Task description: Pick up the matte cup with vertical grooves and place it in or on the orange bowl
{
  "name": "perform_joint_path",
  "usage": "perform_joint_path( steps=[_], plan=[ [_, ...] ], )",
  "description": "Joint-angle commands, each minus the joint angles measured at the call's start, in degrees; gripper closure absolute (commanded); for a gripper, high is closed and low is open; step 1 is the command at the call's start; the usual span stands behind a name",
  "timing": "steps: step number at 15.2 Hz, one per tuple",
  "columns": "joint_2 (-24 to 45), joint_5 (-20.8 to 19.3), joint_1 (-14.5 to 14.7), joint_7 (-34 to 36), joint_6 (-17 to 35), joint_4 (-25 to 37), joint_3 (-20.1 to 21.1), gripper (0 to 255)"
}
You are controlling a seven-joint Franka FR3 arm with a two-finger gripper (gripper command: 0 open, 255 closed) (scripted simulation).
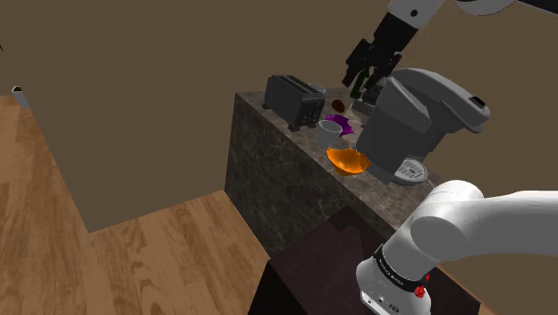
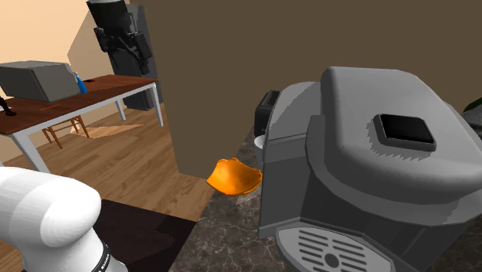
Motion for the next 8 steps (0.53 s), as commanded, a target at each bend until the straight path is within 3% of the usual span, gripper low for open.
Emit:
perform_joint_path(
  steps=[1,8],
  plan=[
    [0.00,0.00,0.00,0.00,0.00,0.00,0.00,0],
    [6.50,-4.40,-1.40,-6.59,9.80,-4.69,-4.54,0]
  ],
)
